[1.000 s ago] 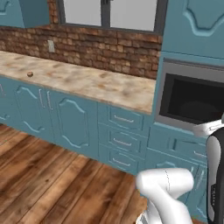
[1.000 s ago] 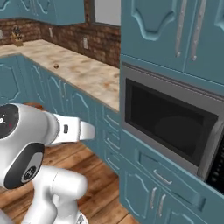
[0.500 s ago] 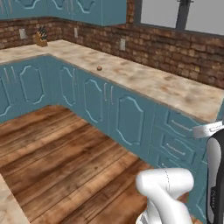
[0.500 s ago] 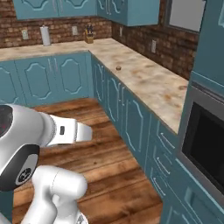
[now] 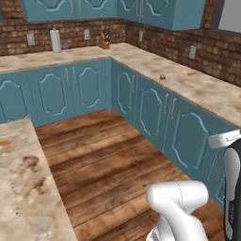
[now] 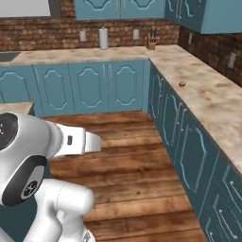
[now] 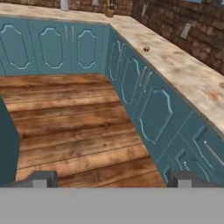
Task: Place the beer and liquor on the top shelf of the fridge to keep them out of children's reach, and place the tangerine on lower shelves for easy access.
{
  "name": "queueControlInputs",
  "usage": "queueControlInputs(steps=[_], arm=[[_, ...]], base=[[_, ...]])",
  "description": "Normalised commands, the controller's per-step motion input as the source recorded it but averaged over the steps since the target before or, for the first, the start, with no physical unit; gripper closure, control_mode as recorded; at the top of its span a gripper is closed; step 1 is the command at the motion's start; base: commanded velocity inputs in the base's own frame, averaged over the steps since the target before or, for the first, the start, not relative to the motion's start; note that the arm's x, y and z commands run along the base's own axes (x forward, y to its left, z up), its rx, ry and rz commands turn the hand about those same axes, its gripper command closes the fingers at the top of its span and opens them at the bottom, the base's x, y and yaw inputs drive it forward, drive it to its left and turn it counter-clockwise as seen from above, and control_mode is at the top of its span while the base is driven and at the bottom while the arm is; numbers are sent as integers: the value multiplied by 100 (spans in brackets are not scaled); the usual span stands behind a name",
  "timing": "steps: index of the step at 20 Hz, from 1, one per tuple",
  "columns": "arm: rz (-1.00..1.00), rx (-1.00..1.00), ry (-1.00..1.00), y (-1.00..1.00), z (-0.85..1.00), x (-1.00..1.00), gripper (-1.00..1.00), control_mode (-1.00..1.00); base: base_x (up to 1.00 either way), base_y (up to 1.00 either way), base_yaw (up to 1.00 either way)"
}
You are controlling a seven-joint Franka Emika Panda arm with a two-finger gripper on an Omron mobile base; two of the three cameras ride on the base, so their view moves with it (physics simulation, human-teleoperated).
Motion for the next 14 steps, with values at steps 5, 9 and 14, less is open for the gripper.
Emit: queueControlInputs(steps=[5, 9, 14], arm=[[0, 0, 0, 0, 0, 0, -100, 100], [0, 0, 0, 0, 0, 0, -100, 100], [0, 0, 0, 0, 0, 0, -100, 100]], base=[[100, 65, 9], [100, 59, 0], [100, 52, -3]])
